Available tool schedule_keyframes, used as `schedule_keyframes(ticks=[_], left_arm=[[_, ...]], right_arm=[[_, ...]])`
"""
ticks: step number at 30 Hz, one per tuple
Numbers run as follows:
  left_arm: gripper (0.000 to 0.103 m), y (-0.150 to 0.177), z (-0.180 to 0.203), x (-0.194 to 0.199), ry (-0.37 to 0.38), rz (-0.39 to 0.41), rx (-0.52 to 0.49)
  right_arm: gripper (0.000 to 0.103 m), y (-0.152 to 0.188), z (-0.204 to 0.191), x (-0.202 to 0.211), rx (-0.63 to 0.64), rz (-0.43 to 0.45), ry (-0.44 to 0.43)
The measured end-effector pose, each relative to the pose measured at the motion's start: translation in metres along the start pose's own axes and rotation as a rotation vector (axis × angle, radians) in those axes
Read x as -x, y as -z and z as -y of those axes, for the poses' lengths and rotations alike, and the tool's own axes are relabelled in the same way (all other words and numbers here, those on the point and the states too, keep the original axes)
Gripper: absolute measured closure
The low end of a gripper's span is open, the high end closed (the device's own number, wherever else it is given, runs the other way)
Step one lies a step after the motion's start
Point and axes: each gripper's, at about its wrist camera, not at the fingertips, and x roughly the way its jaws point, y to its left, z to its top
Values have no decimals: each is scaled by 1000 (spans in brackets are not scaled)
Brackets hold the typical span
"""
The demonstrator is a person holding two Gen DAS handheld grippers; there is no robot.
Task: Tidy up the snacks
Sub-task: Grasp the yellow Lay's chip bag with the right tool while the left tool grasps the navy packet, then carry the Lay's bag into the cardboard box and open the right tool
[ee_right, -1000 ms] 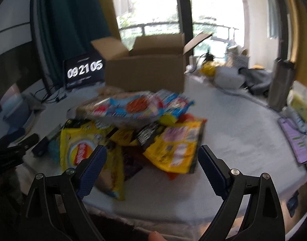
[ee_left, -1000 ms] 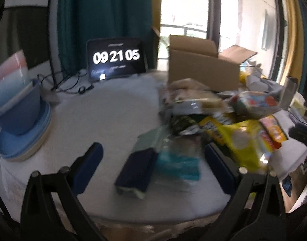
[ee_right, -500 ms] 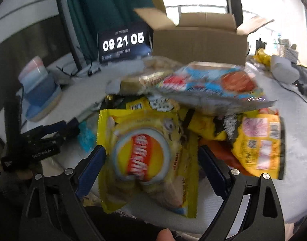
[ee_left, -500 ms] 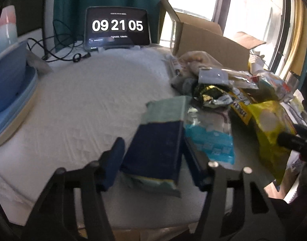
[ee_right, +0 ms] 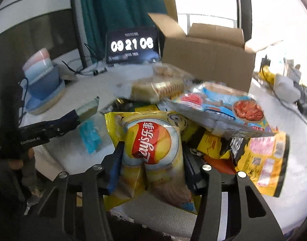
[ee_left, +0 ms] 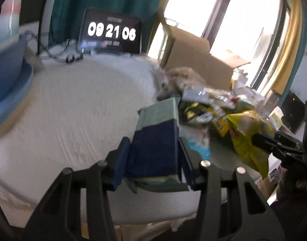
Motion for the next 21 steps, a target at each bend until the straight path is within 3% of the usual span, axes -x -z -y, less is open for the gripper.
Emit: schedule_keyframes(ticks=[7, 11, 21], left_arm=[[54, -37, 17, 30, 35, 92, -6], [54, -73, 29, 28, 46, 136, -12], [54, -180, 79, -17, 65, 230, -132]], right_arm=[[48, -36, -2, 38, 1, 108, -76], [48, -66, 11, 58, -32, 169, -112], [48, -146, 93, 70, -79, 341, 73]])
